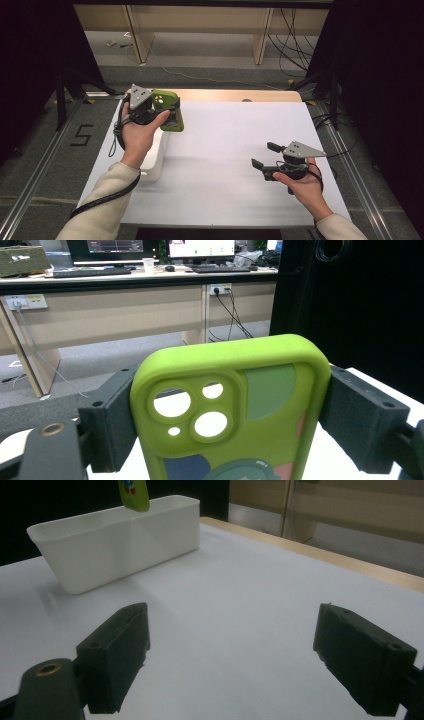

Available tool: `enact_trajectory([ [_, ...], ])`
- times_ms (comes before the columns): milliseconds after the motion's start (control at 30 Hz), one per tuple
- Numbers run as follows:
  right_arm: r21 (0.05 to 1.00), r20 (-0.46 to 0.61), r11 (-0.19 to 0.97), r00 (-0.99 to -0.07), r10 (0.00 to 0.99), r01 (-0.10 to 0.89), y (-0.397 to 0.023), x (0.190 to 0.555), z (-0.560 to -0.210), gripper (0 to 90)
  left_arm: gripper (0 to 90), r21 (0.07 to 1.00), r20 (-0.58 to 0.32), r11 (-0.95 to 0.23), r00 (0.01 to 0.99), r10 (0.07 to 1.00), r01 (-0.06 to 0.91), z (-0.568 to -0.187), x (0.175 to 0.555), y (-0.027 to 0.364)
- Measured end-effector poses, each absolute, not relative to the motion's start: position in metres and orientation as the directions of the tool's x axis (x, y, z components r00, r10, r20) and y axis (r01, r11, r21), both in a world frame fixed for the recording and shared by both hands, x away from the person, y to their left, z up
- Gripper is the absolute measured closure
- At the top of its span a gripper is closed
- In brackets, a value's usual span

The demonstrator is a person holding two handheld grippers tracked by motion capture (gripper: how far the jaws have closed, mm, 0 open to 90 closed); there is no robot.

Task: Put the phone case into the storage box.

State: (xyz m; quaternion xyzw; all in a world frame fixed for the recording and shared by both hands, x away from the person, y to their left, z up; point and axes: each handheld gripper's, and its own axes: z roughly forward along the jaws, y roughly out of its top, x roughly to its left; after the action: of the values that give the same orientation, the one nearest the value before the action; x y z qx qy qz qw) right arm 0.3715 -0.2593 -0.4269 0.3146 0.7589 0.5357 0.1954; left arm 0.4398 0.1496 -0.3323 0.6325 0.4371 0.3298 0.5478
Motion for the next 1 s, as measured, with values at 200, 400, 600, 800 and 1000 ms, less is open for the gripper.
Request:
enact_trajectory([
  [200,0.935,0.041,0.229,-0.726,0.687,0.270,-0.259,0.371,-0.427,15.9,16.4,0.982,-0.058,-0.018,0.389,0.919,0.188,-0.331,0.441,0.154],
  [400,0.935,0.042,0.229,-0.726,0.687,0.270,-0.259,0.371,-0.427,15.9,16.4,0.982,-0.055,-0.017,0.379,0.924,0.186,-0.330,0.442,0.158],
  [600,0.935,0.042,0.229,-0.726,0.686,0.270,-0.259,0.371,-0.427,15.9,16.4,0.982,-0.051,-0.021,0.371,0.927,0.187,-0.331,0.443,0.160],
  [800,0.935,0.041,0.229,-0.725,0.687,0.270,-0.259,0.372,-0.427,15.9,16.4,0.982,-0.045,-0.025,0.361,0.932,0.186,-0.330,0.444,0.164],
  [1000,0.935,0.042,0.229,-0.725,0.687,0.271,-0.259,0.371,-0.427,15.9,16.4,0.982,-0.042,-0.027,0.353,0.935,0.186,-0.331,0.446,0.167],
])
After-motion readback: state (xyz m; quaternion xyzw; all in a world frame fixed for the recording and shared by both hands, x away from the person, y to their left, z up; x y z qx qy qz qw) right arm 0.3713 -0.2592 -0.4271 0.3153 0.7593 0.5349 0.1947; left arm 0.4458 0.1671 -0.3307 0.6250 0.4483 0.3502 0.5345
